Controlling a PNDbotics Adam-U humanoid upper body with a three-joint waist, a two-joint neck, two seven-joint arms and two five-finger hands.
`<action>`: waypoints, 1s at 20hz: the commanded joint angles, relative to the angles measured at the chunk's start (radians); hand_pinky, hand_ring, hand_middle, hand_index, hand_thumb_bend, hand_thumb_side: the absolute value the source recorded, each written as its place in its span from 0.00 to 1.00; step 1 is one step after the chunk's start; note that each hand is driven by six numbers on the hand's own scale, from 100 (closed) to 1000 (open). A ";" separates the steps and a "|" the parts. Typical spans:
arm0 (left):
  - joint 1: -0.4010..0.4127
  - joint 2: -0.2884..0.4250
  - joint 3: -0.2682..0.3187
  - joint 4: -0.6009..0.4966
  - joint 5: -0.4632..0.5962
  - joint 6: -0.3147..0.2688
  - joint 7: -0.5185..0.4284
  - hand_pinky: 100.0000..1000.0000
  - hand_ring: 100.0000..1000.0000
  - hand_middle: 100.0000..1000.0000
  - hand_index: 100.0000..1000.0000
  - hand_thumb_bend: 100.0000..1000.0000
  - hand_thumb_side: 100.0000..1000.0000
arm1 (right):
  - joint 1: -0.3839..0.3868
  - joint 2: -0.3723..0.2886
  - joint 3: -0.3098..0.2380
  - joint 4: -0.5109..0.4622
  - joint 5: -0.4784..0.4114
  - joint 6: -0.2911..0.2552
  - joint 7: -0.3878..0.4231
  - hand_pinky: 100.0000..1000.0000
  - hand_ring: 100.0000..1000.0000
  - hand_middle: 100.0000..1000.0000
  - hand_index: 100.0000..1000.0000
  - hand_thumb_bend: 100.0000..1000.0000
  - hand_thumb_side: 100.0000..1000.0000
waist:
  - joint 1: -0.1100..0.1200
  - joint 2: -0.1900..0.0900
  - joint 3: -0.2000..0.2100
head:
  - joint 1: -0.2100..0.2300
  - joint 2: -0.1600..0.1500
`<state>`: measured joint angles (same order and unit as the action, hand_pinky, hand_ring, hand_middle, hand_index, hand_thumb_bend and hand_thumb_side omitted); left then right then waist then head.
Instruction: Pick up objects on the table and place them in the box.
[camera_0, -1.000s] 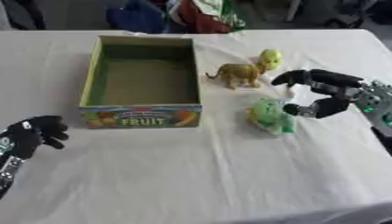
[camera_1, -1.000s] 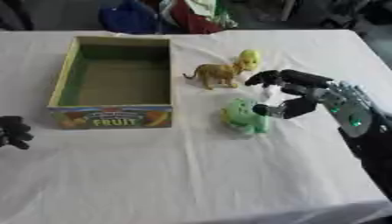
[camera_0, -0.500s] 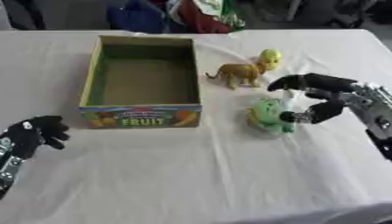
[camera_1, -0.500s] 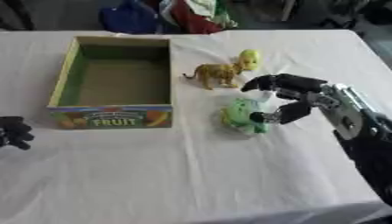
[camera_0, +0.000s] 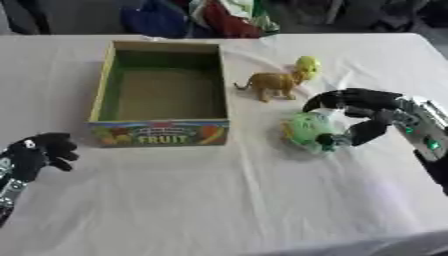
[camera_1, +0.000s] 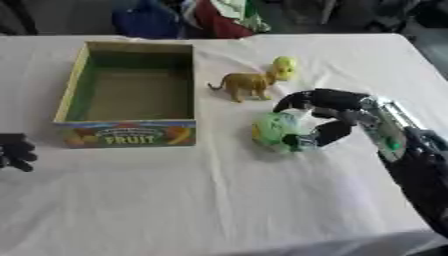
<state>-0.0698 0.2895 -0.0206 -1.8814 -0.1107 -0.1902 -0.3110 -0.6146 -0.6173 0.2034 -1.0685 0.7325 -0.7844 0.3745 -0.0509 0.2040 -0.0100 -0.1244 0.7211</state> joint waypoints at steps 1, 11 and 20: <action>-0.004 0.006 0.003 -0.014 0.003 -0.001 -0.001 0.55 0.62 0.62 0.80 0.31 0.96 | -0.010 -0.017 -0.013 0.005 0.032 -0.123 0.098 0.72 0.79 0.78 0.89 0.34 0.98 | 0.001 -0.014 0.000 | -0.003 0.010; -0.003 0.004 0.002 -0.013 0.004 0.001 -0.002 0.55 0.62 0.62 0.80 0.29 0.97 | -0.014 -0.001 -0.032 0.044 0.106 -0.108 0.005 0.52 0.57 0.60 0.80 0.25 0.82 | 0.003 -0.014 0.000 | -0.005 0.010; -0.003 0.003 0.002 -0.013 0.005 0.002 -0.001 0.55 0.62 0.62 0.80 0.29 0.98 | -0.017 -0.004 -0.046 0.038 0.081 -0.075 -0.123 0.47 0.45 0.34 0.48 0.11 0.34 | 0.005 -0.014 -0.002 | -0.005 0.008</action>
<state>-0.0697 0.2890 -0.0207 -1.8813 -0.1107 -0.1890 -0.3118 -0.6224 -0.5943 0.1694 -1.0289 0.8176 -0.8574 0.2603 -0.0498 0.2033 -0.0109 -0.1270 0.7280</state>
